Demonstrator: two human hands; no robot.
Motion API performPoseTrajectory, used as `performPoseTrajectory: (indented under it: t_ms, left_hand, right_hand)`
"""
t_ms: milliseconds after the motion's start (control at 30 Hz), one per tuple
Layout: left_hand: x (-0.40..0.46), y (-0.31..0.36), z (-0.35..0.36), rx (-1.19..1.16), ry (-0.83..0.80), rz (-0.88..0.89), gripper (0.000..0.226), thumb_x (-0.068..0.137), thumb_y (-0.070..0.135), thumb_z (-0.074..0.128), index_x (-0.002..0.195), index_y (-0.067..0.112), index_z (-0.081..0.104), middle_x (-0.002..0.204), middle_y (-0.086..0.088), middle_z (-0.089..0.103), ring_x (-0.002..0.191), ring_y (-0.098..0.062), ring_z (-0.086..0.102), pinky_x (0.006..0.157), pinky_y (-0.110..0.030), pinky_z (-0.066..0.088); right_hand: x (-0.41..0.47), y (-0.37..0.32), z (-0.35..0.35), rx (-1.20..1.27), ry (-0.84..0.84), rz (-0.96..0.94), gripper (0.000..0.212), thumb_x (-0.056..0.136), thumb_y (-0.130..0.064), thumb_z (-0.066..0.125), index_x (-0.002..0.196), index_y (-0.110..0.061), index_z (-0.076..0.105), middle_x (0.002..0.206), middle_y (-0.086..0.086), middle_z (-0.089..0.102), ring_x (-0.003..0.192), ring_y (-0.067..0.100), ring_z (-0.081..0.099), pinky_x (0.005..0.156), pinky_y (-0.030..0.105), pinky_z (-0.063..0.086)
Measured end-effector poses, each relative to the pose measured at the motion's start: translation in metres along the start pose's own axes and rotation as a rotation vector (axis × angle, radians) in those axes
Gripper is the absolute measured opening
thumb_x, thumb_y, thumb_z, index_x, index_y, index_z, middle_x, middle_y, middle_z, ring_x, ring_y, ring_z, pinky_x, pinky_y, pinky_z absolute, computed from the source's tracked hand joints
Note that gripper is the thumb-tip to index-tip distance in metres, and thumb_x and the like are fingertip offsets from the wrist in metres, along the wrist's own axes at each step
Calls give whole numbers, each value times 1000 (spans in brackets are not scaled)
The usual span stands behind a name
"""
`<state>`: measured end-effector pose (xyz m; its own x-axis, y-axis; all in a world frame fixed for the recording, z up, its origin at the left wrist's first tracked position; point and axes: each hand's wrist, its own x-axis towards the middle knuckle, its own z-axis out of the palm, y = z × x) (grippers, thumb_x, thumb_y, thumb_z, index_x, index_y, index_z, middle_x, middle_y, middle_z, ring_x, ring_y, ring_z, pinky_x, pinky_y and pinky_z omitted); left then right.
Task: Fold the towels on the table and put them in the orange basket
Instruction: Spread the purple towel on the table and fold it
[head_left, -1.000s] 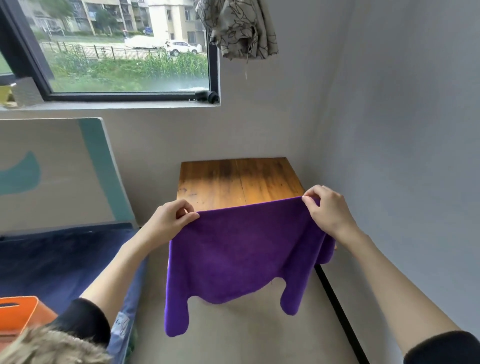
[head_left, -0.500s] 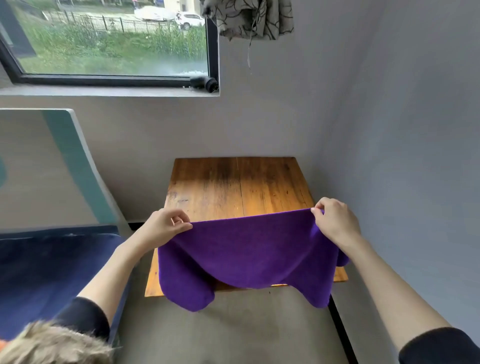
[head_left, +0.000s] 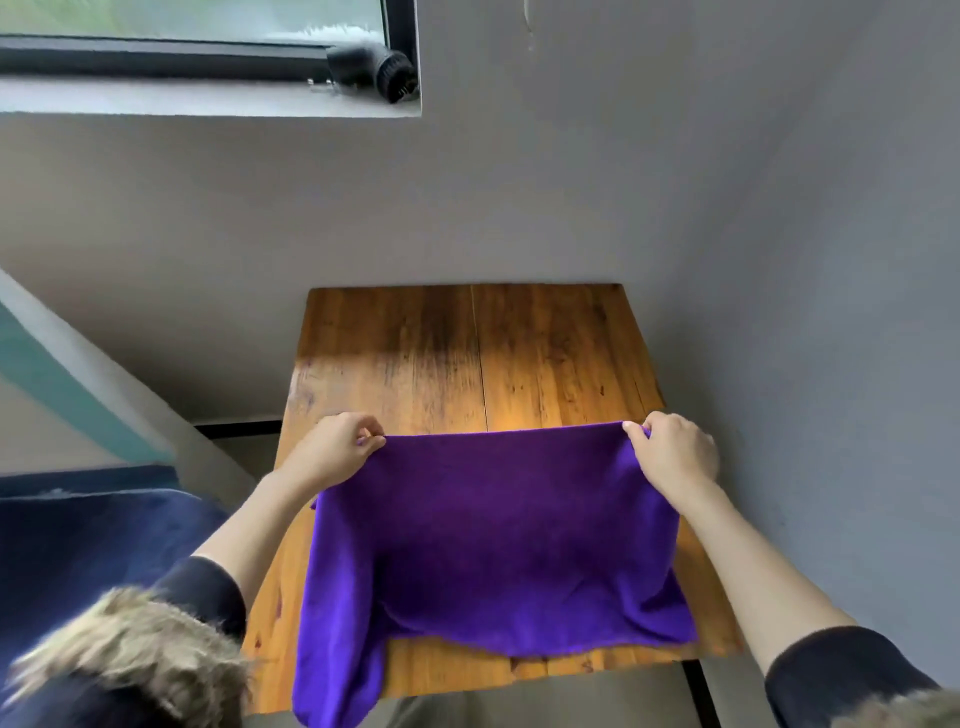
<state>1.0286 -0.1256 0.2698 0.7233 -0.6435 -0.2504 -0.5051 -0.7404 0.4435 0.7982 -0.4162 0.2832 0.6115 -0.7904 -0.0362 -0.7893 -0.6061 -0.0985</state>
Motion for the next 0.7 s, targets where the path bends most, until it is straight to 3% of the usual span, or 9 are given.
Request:
performPoseTrajectory:
  t_ms: [367, 533, 700]
  left_hand:
    - [110, 5, 22, 28, -5, -25, 14, 90, 20, 59, 92, 11, 70, 96, -10, 68, 94, -29, 59, 80, -37, 48]
    - [131, 0, 46, -43, 42, -92, 27, 90, 6, 49, 113, 10, 64, 108, -17, 58, 102, -31, 56, 93, -38, 42]
    - [93, -32, 82, -101, -48, -239, 40, 88, -1, 50, 128, 5, 53, 124, -22, 51, 116, -37, 50, 103, -38, 35]
  right_hand:
    - [101, -1, 52, -57, -88, -67, 32, 100, -28, 37, 107, -8, 61, 108, 13, 63, 101, 32, 57, 86, 40, 39]
    - [135, 0, 67, -16, -123, -87, 29, 99, -25, 40, 110, -8, 60, 114, 13, 61, 108, 32, 52, 89, 42, 37]
    - [125, -9, 86, 67, -294, -117, 34, 97, -27, 44, 127, -12, 52, 132, 10, 51, 121, 28, 45, 100, 43, 37]
